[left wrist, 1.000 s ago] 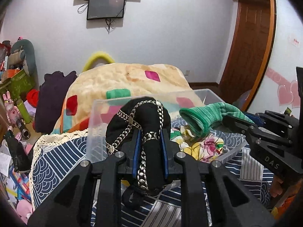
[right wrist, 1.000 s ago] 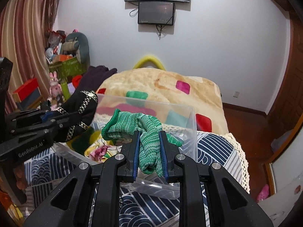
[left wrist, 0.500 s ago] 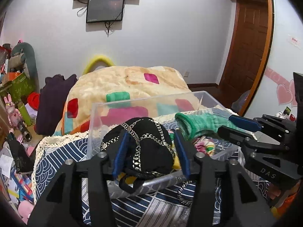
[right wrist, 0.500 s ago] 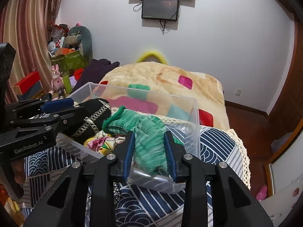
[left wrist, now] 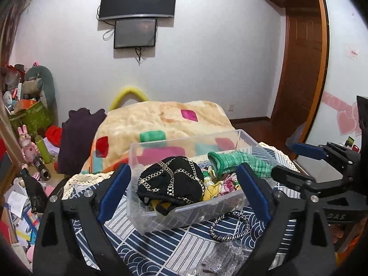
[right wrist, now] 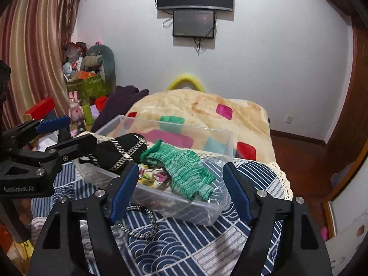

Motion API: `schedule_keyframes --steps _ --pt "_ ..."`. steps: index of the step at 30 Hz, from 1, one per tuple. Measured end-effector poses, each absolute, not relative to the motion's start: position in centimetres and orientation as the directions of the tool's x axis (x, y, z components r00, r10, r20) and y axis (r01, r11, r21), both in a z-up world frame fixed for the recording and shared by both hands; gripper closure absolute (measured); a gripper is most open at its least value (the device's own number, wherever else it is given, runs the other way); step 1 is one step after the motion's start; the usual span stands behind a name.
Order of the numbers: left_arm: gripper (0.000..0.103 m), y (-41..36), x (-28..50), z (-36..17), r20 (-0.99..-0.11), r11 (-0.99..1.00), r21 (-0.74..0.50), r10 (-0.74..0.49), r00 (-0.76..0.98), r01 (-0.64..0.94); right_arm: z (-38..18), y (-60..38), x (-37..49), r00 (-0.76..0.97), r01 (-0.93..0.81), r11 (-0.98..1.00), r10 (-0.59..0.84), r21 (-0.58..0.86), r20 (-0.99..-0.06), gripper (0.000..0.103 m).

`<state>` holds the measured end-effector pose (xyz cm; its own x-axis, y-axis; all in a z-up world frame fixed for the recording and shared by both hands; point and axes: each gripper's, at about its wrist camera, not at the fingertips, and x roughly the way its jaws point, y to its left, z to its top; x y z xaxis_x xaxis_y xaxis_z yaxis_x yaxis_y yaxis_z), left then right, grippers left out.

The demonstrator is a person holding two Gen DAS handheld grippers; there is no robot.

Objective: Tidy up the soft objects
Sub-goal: 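Place the black chain bag into the box with the left gripper while the right drops the glove in, then grasp the clear bag of grey knit with the left gripper while the right grasps the beaded bracelet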

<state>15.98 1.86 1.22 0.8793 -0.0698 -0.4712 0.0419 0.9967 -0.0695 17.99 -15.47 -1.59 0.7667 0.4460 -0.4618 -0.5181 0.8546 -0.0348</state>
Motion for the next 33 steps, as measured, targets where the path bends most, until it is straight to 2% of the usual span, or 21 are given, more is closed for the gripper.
schedule_keyframes --steps 6,10,20,28,31,33 --pt "0.004 1.5 14.2 1.0 -0.47 0.997 -0.05 -0.068 0.88 0.05 -1.1 -16.3 15.9 0.779 -0.525 0.85 0.46 -0.042 -0.426 0.026" --pt "0.003 1.2 13.2 -0.2 -0.5 0.995 -0.061 -0.096 0.861 0.075 -1.4 -16.7 15.2 0.785 -0.523 0.851 0.46 -0.046 -0.415 0.026" --pt "0.003 -0.8 13.2 -5.6 -0.616 0.984 -0.13 -0.176 0.768 0.121 -3.8 -17.7 14.6 0.764 -0.517 0.856 0.462 -0.001 -0.451 0.026" --pt "0.003 -2.7 12.9 -9.3 -0.71 0.98 -0.114 -0.197 0.676 0.166 -5.9 -18.0 14.4 0.731 -0.52 0.853 0.467 0.036 -0.498 0.026" --pt "0.004 -2.9 12.9 -10.3 -0.725 0.977 -0.142 -0.213 0.655 0.16 -6.4 -17.7 14.5 0.722 -0.522 0.852 0.466 0.04 -0.511 0.026" --pt "0.022 -2.8 12.8 -10.6 -0.724 0.972 -0.165 -0.233 0.649 0.165 -6.8 -17.5 14.4 0.716 -0.525 0.85 0.466 0.04 -0.519 0.026"
